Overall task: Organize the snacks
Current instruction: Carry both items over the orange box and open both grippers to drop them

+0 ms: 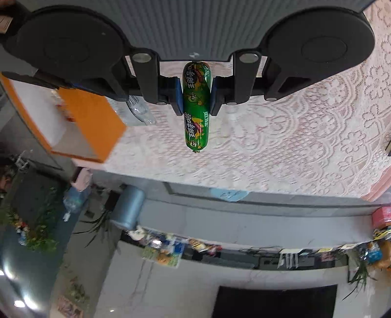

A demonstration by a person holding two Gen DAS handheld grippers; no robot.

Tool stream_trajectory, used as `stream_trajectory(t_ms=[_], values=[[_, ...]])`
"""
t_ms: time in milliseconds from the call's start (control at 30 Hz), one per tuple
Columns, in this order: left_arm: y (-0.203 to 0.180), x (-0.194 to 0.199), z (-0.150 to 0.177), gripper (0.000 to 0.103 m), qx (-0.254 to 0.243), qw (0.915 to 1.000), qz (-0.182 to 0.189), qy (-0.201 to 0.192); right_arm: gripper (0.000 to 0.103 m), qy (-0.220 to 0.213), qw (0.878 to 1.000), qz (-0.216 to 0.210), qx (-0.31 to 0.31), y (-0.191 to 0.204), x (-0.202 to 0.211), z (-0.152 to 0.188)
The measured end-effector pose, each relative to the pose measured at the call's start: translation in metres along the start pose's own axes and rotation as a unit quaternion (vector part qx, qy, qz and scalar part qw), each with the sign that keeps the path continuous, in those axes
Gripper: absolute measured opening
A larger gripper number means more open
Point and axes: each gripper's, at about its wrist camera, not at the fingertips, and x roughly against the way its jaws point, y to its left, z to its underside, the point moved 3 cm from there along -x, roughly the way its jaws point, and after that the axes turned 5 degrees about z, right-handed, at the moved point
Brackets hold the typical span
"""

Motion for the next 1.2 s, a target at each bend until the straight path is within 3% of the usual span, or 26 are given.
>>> stream_trajectory(t_ms=[200,400,633,933,1200], values=[[-0.043,0.023,0.003,0.024,0.0,0.9984,0.057,0.0,0.047,-0.015,1.0,0.004,-0.012,-0.029,0.061,-0.006],[-0.102,0.026,0.006,0.024,-0.051,0.9921,0.114,0.014,0.047,-0.024,0.997,0.064,-0.031,-0.082,0.11,0.002],[-0.171,0.001,0.007,0.024,-0.106,0.9778,0.165,0.074,0.047,-0.011,0.991,0.121,-0.064,-0.147,0.137,0.012],[-0.211,-0.061,0.018,0.024,-0.135,0.9572,0.168,0.193,0.047,0.041,0.987,0.137,-0.071,-0.202,0.126,0.017],[-0.226,-0.099,0.035,0.024,-0.176,0.9385,0.15,0.256,0.047,0.079,0.987,0.124,-0.067,-0.216,0.105,0.019]])
